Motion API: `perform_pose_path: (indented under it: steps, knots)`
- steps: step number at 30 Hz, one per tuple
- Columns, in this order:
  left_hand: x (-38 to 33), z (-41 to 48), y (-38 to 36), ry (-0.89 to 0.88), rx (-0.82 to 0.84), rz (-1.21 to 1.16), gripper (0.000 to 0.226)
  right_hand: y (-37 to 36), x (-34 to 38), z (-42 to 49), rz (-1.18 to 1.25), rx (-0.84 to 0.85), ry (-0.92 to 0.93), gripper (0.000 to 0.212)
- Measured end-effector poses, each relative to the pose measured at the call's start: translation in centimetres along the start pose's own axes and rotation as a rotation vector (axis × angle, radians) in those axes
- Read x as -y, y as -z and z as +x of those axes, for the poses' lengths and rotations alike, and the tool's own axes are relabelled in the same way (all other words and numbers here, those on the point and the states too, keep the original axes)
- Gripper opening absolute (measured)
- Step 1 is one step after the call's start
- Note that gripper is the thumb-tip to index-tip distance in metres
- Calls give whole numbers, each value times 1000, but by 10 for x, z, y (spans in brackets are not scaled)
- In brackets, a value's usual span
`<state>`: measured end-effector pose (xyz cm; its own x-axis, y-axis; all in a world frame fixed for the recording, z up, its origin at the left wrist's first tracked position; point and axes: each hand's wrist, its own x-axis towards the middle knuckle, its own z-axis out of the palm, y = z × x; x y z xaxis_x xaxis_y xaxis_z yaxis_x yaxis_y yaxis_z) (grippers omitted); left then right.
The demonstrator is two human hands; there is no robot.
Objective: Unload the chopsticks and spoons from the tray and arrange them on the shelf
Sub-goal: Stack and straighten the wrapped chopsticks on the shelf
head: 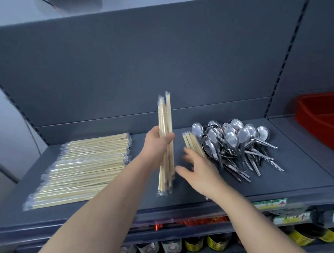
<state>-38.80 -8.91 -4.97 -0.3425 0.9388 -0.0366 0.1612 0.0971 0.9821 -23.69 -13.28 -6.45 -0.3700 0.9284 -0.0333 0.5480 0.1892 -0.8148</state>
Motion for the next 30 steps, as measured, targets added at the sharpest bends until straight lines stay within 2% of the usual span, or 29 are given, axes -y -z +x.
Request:
perform_pose_path:
  steps: [1,2,5,6,9,14,19,24,25,29,30]
  knots:
    - [-7,-5,4,-62,61,-89,8,-7,9,4,142,28,-25,66]
    - [-15,-12,7,-116,121,-159,10,-12,15,9,245,24,-31,62]
    - [-30,-26,16,-204,233,-233,8,-22,25,20,300,-58,-18,19]
    - [-32,-29,20,-218,258,-226,9,-24,26,22,298,-55,-12,13]
    - [-31,-32,29,-242,316,-140,22,-28,23,21,225,0,8,14]
    - [-29,-37,25,-263,330,-54,10,-30,16,18,220,-11,23,15]
    - [-33,-36,21,-258,324,-59,9,-31,20,17,219,-25,51,12]
    - [-22,-45,53,-211,153,-218,2,-48,36,15,-16,45,140,14]
    - [-18,-49,67,-200,90,-255,6,-53,42,13,-106,76,180,14]
    - [12,-66,148,-40,-322,-412,24,-89,72,8,-468,170,327,20]
    - [23,-70,171,26,-438,-413,35,-103,79,8,-536,189,350,23]
